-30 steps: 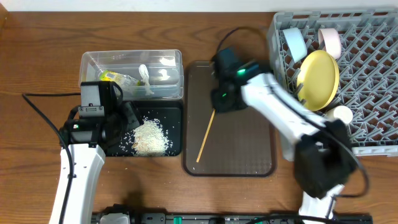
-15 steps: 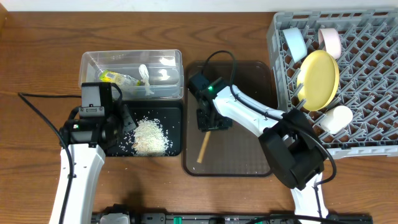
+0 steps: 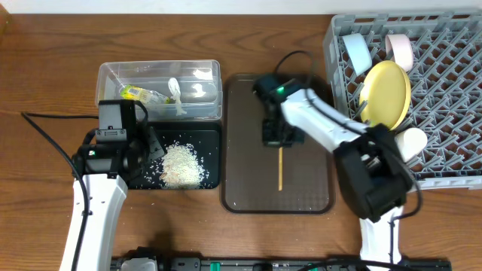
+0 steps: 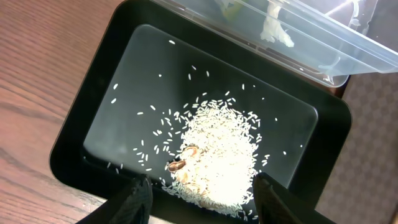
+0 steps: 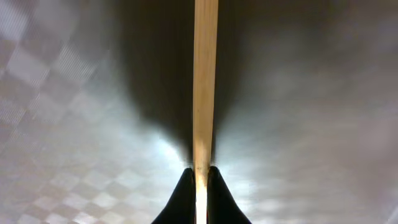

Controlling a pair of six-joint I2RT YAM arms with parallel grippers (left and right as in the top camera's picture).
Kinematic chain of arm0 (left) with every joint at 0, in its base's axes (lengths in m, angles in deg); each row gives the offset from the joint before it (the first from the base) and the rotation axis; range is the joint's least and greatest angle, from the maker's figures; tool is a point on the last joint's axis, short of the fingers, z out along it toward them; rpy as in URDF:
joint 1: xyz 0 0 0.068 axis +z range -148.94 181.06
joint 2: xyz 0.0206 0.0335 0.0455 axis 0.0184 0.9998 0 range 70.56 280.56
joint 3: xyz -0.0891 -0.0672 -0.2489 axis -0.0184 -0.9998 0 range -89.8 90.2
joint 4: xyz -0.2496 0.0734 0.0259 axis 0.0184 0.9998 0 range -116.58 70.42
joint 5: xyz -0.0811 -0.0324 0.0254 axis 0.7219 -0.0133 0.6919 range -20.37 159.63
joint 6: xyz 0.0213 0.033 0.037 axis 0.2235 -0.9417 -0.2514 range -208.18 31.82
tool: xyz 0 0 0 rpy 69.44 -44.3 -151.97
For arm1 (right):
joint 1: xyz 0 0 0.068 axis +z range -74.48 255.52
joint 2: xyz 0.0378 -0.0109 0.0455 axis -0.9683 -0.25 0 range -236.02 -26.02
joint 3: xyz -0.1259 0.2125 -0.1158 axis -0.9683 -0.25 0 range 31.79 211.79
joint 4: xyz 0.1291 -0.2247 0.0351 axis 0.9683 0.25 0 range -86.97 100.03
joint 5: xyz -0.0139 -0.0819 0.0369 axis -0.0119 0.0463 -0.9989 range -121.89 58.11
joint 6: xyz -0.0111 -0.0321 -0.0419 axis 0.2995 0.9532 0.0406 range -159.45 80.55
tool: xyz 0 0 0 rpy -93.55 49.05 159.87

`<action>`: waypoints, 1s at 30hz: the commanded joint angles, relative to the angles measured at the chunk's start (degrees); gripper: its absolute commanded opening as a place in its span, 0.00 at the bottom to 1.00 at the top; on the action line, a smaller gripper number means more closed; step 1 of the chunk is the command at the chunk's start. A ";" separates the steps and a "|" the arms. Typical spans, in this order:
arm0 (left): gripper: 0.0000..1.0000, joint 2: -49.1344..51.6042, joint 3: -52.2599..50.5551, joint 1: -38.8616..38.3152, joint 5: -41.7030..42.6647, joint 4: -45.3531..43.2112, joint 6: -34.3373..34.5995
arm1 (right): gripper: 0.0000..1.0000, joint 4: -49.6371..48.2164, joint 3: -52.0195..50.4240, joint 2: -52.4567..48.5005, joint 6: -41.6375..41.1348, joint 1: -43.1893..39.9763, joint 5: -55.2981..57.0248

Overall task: Sort waste into correct bins and load items into the dishwasher rack
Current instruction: 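Grasp the remaining chopstick on the brown tray with the right gripper, then carry the chopstick into the rack and open the right gripper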

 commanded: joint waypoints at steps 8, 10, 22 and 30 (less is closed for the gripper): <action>0.55 0.33 0.11 0.20 -0.68 0.09 -0.74 | 0.01 3.39 0.66 19.23 28.20 -16.22 0.31; 0.56 0.33 0.11 0.20 -0.68 0.07 -0.72 | 0.01 3.67 0.66 21.00 29.22 -19.76 0.26; 0.56 0.33 0.11 0.20 -0.66 -0.31 -0.74 | 0.09 3.08 0.63 17.51 37.03 -28.87 -2.08; 0.72 0.20 0.13 0.20 -0.37 -1.64 -0.90 | 0.41 0.22 0.63 18.93 34.88 -28.83 -2.49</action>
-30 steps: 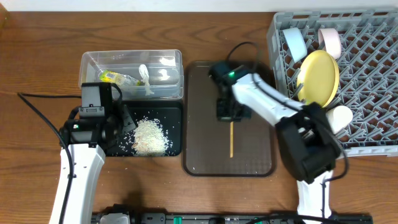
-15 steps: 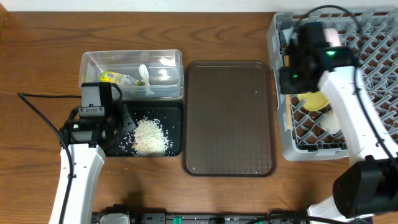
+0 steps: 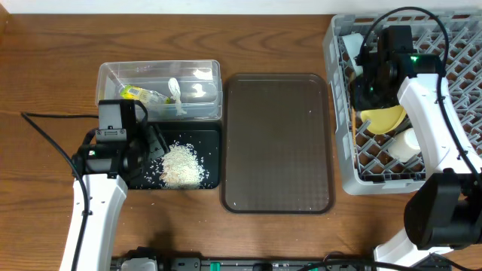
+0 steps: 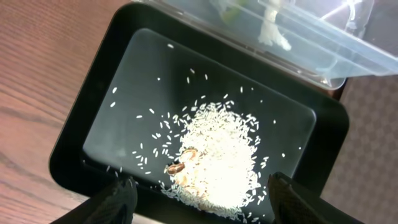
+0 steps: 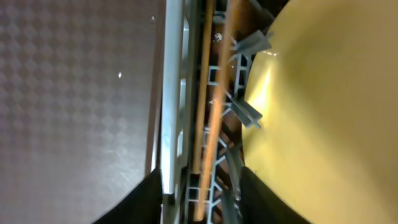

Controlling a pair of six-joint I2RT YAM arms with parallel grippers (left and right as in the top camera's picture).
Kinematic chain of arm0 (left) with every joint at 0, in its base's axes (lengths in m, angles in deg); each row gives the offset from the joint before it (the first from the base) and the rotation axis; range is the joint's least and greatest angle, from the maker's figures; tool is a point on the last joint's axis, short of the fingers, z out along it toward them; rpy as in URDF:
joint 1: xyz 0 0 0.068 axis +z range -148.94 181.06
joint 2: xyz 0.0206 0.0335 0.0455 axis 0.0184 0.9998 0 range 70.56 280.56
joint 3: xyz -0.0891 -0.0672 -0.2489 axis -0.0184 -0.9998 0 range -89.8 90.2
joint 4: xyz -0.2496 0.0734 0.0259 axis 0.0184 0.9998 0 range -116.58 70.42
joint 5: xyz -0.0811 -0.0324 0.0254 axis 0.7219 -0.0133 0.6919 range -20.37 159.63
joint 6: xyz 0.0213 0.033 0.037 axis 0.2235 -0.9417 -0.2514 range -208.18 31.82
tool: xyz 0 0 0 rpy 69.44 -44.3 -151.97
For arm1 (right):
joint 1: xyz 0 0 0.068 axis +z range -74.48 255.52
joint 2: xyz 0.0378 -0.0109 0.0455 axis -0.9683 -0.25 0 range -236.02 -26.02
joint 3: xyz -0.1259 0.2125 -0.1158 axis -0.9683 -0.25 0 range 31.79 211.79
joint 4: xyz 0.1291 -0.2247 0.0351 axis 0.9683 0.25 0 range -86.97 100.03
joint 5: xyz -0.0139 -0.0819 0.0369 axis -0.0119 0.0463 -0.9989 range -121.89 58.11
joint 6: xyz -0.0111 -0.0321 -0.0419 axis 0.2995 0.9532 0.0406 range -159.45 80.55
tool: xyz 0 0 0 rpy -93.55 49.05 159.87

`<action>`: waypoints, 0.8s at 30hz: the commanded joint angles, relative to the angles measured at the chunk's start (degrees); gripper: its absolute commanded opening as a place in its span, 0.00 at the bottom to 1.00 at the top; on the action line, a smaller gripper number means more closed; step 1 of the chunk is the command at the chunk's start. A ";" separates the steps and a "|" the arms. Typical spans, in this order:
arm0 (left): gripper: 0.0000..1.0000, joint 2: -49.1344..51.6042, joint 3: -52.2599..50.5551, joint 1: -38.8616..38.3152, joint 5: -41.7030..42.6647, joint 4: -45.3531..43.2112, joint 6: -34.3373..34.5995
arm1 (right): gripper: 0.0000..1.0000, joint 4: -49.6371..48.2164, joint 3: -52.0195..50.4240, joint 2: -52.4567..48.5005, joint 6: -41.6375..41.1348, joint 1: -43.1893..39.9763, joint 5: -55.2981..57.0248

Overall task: Sort waste into correct bins and load items into the dishwasher rack
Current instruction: 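Carry the chopstick into the rack and open the right gripper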

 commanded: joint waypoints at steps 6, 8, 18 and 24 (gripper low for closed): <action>0.78 -0.09 1.40 -2.12 2.91 -5.01 -8.39 | 0.45 -2.54 0.28 4.22 -3.34 -0.17 -4.22; 0.79 -0.09 1.53 -3.26 2.08 -5.99 -9.86 | 0.45 -3.96 0.28 5.09 -3.34 -0.17 -8.57; 0.86 -0.42 1.36 -3.69 -0.55 4.72 -9.99 | 0.56 -0.59 0.15 6.62 -11.28 0.44 -6.47; 0.86 -7.87 -2.01 -3.76 -1.97 5.42 -10.19 | 0.57 -2.51 -5.60 14.53 -12.09 4.52 -0.59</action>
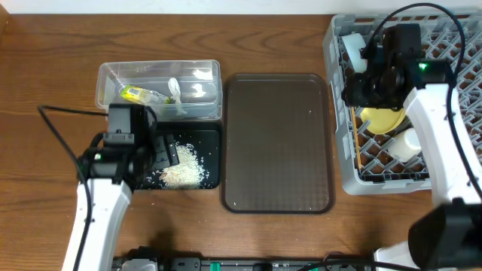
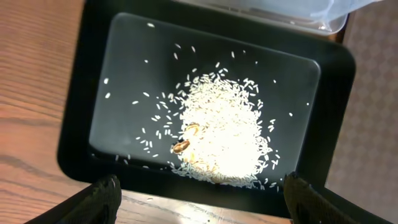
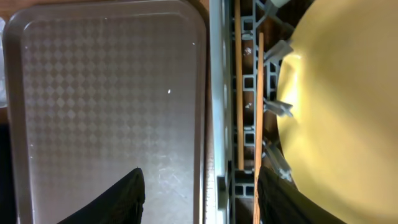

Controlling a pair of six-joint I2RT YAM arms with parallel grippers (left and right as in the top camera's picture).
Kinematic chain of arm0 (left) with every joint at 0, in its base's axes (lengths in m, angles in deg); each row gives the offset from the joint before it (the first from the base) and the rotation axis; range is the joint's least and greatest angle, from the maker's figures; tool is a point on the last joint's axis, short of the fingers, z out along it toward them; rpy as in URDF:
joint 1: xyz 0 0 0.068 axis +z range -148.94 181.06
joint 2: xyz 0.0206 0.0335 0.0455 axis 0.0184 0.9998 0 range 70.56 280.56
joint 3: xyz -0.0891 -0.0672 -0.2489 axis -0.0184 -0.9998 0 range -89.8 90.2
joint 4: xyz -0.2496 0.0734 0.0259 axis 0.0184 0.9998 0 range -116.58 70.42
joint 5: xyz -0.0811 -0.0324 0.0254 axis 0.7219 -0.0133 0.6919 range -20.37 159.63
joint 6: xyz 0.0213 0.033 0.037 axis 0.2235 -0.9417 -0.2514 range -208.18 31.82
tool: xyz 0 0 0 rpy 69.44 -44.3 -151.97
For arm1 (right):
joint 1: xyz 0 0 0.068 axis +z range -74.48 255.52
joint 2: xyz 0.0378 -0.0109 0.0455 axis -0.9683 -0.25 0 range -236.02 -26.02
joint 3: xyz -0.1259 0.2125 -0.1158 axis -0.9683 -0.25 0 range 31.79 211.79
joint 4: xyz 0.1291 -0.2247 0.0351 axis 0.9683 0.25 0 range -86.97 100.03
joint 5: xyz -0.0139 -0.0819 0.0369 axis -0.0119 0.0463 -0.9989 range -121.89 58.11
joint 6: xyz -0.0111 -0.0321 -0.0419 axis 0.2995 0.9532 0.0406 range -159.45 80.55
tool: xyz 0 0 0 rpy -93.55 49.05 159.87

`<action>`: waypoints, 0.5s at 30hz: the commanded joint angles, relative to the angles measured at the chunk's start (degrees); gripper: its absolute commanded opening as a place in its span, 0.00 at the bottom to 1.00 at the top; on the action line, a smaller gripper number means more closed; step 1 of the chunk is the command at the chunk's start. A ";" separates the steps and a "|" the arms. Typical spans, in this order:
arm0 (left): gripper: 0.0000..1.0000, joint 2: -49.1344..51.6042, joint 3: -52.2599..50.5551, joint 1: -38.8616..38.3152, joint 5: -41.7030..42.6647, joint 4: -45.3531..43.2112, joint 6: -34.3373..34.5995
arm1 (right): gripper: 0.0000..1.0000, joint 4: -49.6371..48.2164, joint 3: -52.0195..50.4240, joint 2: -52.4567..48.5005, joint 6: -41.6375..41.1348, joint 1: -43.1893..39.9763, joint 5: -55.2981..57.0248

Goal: Sort waste into correct bins and load items into the dishwasher rack

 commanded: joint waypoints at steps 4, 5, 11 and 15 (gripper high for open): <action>0.87 -13.75 -4.57 -0.28 -1.09 0.09 -1.75 | 0.59 -7.96 -13.20 15.82 -2.51 5.81 4.81; 0.87 -16.17 -5.22 -0.42 0.09 -0.52 -2.58 | 0.62 -10.40 -16.76 19.08 -2.54 6.69 4.83; 0.87 -28.94 -8.28 -0.59 0.94 -1.36 -3.10 | 0.99 -17.77 -34.32 39.10 -6.58 9.42 12.70; 0.88 -31.43 -8.28 -0.59 0.96 -1.36 -3.10 | 0.99 -16.74 -40.09 49.68 -6.58 9.42 15.06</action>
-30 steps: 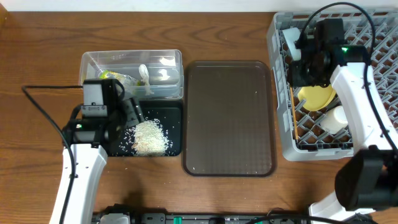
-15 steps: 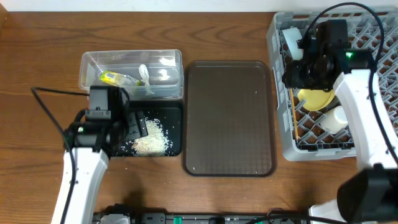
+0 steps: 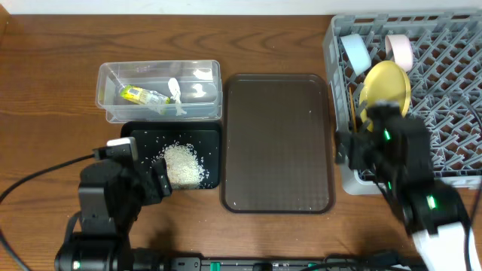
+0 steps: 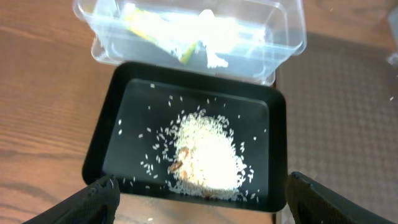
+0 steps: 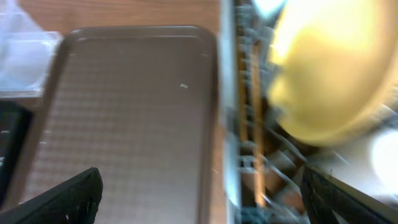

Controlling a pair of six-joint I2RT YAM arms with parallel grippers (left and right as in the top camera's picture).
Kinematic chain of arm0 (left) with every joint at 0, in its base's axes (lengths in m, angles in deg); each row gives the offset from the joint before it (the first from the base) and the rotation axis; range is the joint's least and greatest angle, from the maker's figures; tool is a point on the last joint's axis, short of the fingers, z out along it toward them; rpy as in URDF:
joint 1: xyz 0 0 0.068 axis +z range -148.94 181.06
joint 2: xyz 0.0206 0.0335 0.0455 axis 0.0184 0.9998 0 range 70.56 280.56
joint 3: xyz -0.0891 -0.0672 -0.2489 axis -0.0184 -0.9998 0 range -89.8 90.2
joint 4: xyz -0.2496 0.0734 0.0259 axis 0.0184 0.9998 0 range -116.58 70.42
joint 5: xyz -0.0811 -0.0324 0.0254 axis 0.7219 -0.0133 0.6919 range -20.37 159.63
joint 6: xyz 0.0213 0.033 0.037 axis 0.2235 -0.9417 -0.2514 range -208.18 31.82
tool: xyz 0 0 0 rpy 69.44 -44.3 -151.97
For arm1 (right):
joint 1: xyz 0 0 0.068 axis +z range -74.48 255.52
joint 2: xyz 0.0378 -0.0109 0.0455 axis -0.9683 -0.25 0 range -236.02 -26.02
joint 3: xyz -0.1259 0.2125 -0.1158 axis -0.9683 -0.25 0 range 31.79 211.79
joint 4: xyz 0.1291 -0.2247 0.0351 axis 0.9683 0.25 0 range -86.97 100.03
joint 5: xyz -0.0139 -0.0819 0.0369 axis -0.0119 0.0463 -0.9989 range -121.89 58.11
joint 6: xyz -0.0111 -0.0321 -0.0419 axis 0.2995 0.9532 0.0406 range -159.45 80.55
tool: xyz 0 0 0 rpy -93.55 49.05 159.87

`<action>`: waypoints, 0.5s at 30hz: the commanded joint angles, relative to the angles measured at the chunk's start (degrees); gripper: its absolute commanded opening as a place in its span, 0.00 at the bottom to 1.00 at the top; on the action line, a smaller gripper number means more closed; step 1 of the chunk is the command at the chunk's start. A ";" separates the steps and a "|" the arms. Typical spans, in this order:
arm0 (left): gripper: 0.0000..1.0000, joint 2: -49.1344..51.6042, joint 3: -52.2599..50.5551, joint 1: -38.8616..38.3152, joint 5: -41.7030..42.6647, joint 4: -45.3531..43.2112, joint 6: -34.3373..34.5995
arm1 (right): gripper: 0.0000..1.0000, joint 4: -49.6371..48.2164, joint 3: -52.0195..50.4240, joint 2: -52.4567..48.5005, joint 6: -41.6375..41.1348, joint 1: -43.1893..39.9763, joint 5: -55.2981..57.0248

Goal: Sort waste into correct bins and load items into the dishwasher rack

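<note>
Two wooden chopsticks lie along the left edge of the grey dishwasher rack, blurred in the right wrist view. A yellow plate, a blue cup and a pink cup stand in the rack. My right gripper is open and empty, above the seam between the brown tray and the rack. My left gripper is open and empty, above the near rim of the black bin, which holds rice.
A clear plastic bin with wrappers and plastic scraps sits behind the black bin. A white cup lies in the rack beside the right arm. Cables trail at the front left. The rack's wall rises right of the tray.
Both arms have drawn back toward the front of the table and sit higher. The left wrist now sees both bins whole. The right wrist view has blurred. Both grippers stay open.
My right gripper was shut on a wooden chopstick on the brown tray. Then it was open over the rack's left edge with the chopstick lying in the rack. Then it was higher, and now drawn back. My left gripper stayed open over the rice bin throughout.
</note>
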 commanded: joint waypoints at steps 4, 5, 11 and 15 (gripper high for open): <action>0.88 -0.63 -0.87 -0.22 0.37 -0.02 -0.79 | 0.99 4.02 -4.17 11.45 -1.70 0.61 4.00; 0.88 -0.63 -0.87 -0.22 0.37 -0.02 -0.79 | 0.99 5.38 -4.17 12.46 -1.70 0.61 4.00; 0.88 -0.63 -0.87 -0.22 0.37 -0.02 -0.79 | 0.99 11.17 -4.17 13.84 -1.70 0.61 4.00; 0.88 -0.63 -0.87 -0.22 0.37 -0.02 -0.79 | 0.99 13.68 -4.17 13.84 -1.70 0.61 4.00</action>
